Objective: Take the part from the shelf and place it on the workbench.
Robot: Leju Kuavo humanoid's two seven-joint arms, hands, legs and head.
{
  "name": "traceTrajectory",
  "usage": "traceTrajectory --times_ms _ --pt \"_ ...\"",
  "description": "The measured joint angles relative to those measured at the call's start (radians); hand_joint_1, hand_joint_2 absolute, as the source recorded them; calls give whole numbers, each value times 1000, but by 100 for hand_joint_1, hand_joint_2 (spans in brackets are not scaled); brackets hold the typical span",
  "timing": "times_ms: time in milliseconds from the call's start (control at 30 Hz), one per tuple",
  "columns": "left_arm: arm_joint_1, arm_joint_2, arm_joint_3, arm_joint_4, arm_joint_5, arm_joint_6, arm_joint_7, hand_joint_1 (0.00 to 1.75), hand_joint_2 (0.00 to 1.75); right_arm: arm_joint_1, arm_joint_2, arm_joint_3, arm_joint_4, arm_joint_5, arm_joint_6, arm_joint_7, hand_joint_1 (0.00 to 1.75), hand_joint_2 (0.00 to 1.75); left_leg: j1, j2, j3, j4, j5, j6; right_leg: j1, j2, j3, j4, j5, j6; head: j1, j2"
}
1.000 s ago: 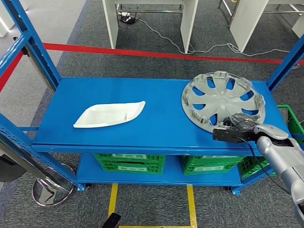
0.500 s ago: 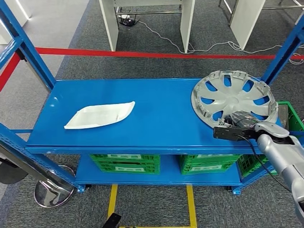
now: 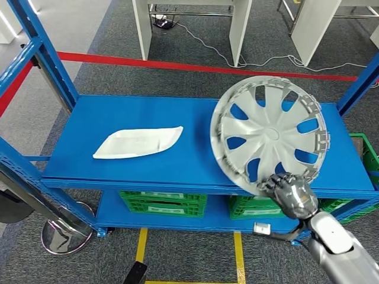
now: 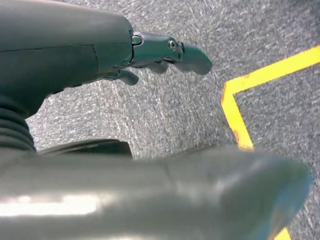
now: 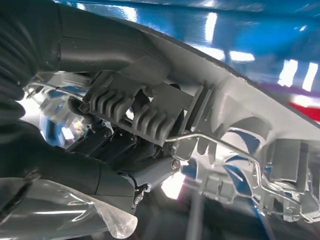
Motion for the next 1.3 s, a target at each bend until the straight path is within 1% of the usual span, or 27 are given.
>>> traceTrajectory --times_ms 33,67,100,133,167,200,233,333,367,433,500,533,567,600,667,700,733,767,867,933,1000,1033,1067,1100,1200,1233,1300 --pt "2 1 0 0 6 6 -9 0 175 43 17 -28 -57 49 -9 -18 175 175 0 0 0 0 -2 -1 -1 0 -22 38 -6 2 0 0" --pt "3 1 0 0 11 11 -17 0 175 84 39 -56 -115 90 -13 -41 175 175 0 1 1 1 -4 -3 -2 0 -25 36 7 4 0 0" --pt "3 1 1 0 15 14 -24 0 175 121 64 -85 -174 122 -14 -67 175 175 1 2 2 3 -6 -6 -5 -1 -6 -6 38 5 0 0" --pt "3 1 1 0 19 17 -29 0 175 152 90 -113 -232 147 -15 -92 175 175 3 2 2 7 -10 -11 -9 -3 28 -76 74 8 0 0" --pt "3 2 1 0 22 18 -33 0 175 177 114 -135 -283 165 -15 -112 175 175 2 2 1 13 -15 -17 -10 -3 66 -145 98 9 1 0" --pt "3 3 1 0 25 20 -36 0 175 197 136 -154 -332 180 -16 -126 175 175 0 2 -1 19 -20 -24 -12 -2 94 -194 112 6 1 0" --pt "3 5 1 1 27 22 -39 0 175 213 156 -169 -374 192 -18 -134 175 175 -2 1 -2 24 -22 -29 -11 -1 110 -219 113 1 2 0" --pt "7 8 1 1 35 23 -37 0 175 254 203 -202 -475 216 -21 -137 175 175 -1 2 -1 28 -29 -39 -8 3 114 -221 108 -21 2 0" --pt "7 10 1 1 38 21 -33 0 175 261 215 -209 -499 219 -22 -135 175 175 1 3 -4 41 -40 -44 -9 4 115 -221 109 -28 1 0" --pt "7 12 0 1 48 17 -27 0 175 268 232 -217 -534 223 -22 -129 175 175 2 4 -35 120 -92 -53 -11 5 117 -223 109 -39 -1 0" --pt "8 13 1 1 60 16 -26 0 175 276 241 -221 -551 223 -22 -120 175 175 2 5 -94 252 -154 -56 -9 5 117 -223 108 -43 -3 0" --pt "9 14 1 1 66 17 -26 0 175 282 242 -221 -554 222 -22 -111 175 175 2 5 -114 297 -166 -55 -7 5 118 -222 108 -44 -3 0" --pt "9 15 1 1 71 16 -27 0 175 288 243 -221 -556 221 -22 -103 175 175 2 5 -119 308 -159 -52 -5 5 118 -222 108 -44 -3 0" --pt "10 16 1 1 76 15 -28 0 175 293 243 -220 -556 221 -22 -95 175 175 1 5 -105 278 -134 -47 -4 6 119 -222 108 -44 -3 0" --pt "10 19 1 1 81 11 -30 0 175 300 243 -219 -557 219 -22 -86 175 175 -4 5 -42 145 -67 -32 -1 7 120 -222 108 -43 -2 0" --pt "9 20 1 1 82 10 -30 0 175 302 243 -219 -557 218 -23 -83 175 175 -7 5 -14 85 -46 -26 1 8 119 -222 109 -42 -2 0" --pt "9 20 1 1 82 9 -31 0 175 303 243 -219 -557 217 -23 -81 175 175 -10 5 3 46 -36 -22 1 8 118 -221 109 -39 -1 0" --pt "10 22 1 1 82 8 -31 0 175 305 243 -219 -557 214 -23 -81 175 175 -13 5 9 31 -37 -21 2 8 116 -222 111 -34 -1 0" --pt "13 24 -1 2 81 2 -21 0 175 308 243 -217 -556 182 -23 -91 175 175 -10 9 10 16 -24 -14 -1 8 111 -220 105 -18 -1 0" --pt "13 23 -7 2 77 -5 -9 0 175 310 243 -210 -555 147 -23 -105 175 175 -6 12 9 8 -12 -6 -2 6 86 -160 56 -11 1 0" --pt "13 24 -16 3 74 -12 1 0 175 313 243 -197 -550 118 -23 -116 175 175 -7 14 3 8 -8 -2 -3 6 38 -37 -15 -7 1 0" --pt "14 25 -19 3 74 -15 5 0 175 315 243 -191 -547 109 -23 -119 175 175 -8 15 0 8 -7 -1 -3 6 21 14 -36 -5 1 0" --pt "14 25 -22 3 73 -19 8 0 175 318 243 -184 -544 102 -23 -120 175 175 -8 15 -2 9 -5 -1 -3 5 18 35 -38 -3 1 0" --pt "14 26 -25 3 72 -23 10 0 175 321 243 -178 -542 96 -23 -121 175 175 -8 16 -4 10 -3 -2 -4 4 35 15 -22 -2 1 0" --pt "13 27 -36 3 73 -32 12 0 175 326 244 -161 -540 81 -23 -129 175 175 -10 15 -9 18 -1 -10 -5 0 146 -171 50 -3 1 0" --pt "13 28 -39 3 76 -33 10 0 175 328 244 -154 -540 75 -23 -133 175 175 -12 15 -14 22 2 -15 -5 -1 168 -212 60 -6 1 0" --pt "13 30 -40 4 84 -37 6 0 175 335 248 -142 -540 62 -23 -144 175 175 -14 15 -21 27 8 -26 -1 1 176 -230 64 -16 0 0"
